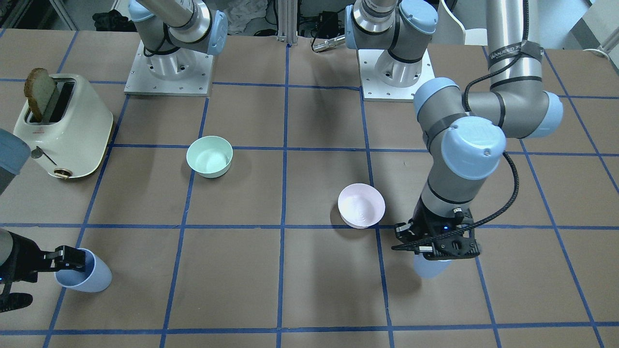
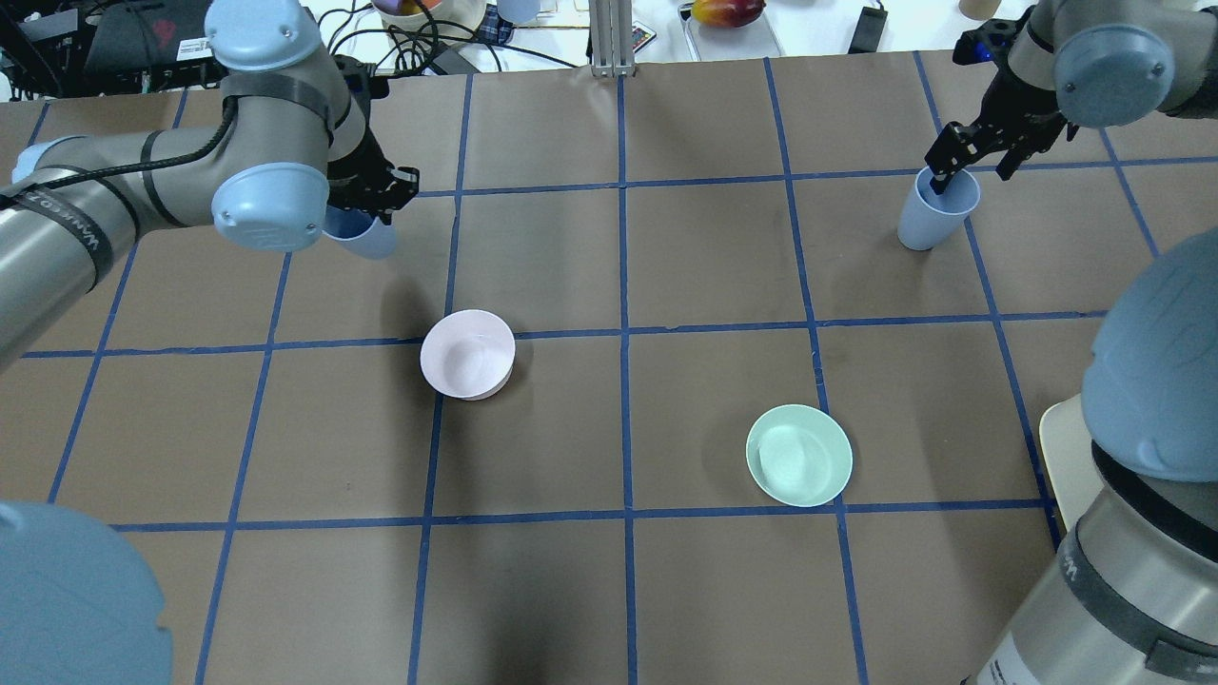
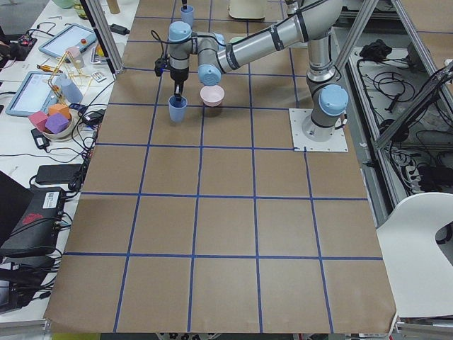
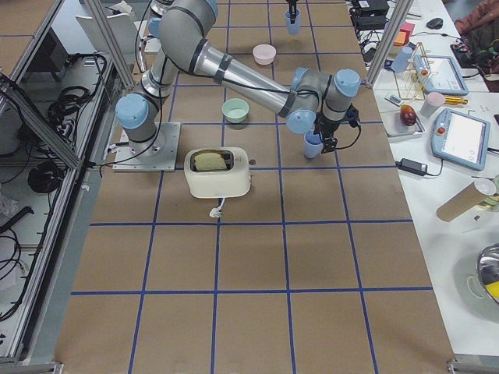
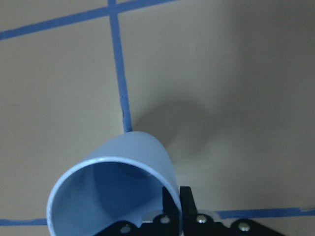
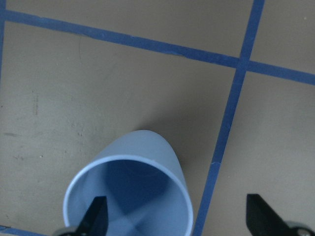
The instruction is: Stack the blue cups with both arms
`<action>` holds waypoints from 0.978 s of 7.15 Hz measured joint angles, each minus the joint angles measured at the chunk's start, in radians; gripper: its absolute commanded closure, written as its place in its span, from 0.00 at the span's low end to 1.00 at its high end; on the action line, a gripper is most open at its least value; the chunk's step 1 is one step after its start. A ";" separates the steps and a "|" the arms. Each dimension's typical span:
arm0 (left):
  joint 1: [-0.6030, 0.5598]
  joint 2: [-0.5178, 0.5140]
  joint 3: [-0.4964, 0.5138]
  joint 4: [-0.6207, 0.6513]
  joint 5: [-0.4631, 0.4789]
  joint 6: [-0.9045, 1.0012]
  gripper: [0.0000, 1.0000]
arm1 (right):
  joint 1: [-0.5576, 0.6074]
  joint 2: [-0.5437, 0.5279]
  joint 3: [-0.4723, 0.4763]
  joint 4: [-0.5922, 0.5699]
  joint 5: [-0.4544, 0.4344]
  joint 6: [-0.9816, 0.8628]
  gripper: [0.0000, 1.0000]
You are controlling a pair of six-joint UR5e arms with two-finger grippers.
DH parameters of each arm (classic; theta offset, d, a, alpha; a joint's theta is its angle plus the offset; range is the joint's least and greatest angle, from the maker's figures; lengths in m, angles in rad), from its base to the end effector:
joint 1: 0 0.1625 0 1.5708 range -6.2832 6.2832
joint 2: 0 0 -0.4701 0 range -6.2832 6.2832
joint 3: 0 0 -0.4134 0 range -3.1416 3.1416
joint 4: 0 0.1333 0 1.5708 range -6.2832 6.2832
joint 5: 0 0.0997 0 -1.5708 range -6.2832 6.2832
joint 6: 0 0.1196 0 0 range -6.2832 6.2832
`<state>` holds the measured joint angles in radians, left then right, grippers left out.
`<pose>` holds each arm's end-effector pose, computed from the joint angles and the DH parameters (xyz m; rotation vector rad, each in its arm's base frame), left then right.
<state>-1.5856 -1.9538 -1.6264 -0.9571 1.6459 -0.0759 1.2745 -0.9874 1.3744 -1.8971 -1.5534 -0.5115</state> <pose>-0.1342 -0.6670 0.3229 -0.1036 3.0608 -0.2737 -0.0848 -0.7416 0.2734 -0.3322 3.0830 0.0760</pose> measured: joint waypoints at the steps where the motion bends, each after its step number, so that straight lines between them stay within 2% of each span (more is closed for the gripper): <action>1: -0.070 -0.007 0.033 -0.006 0.000 -0.119 1.00 | -0.001 0.000 0.009 -0.003 0.001 0.000 0.15; 2: -0.143 -0.017 0.064 -0.014 0.000 -0.215 1.00 | -0.001 0.001 0.011 -0.004 0.001 -0.001 0.45; 4: -0.278 -0.045 0.090 -0.018 0.001 -0.370 1.00 | -0.002 0.008 0.011 -0.005 0.001 -0.001 0.87; 5: -0.331 -0.066 0.093 -0.015 0.000 -0.439 1.00 | -0.003 0.010 0.012 -0.005 0.002 -0.004 1.00; 7: -0.403 -0.109 0.095 -0.011 -0.003 -0.492 1.00 | -0.006 0.011 0.006 -0.002 -0.001 -0.007 1.00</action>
<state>-1.9889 -2.0631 -1.5317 -0.9686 1.6431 -0.5674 1.2685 -0.9767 1.3804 -1.8990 -1.5547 -0.5185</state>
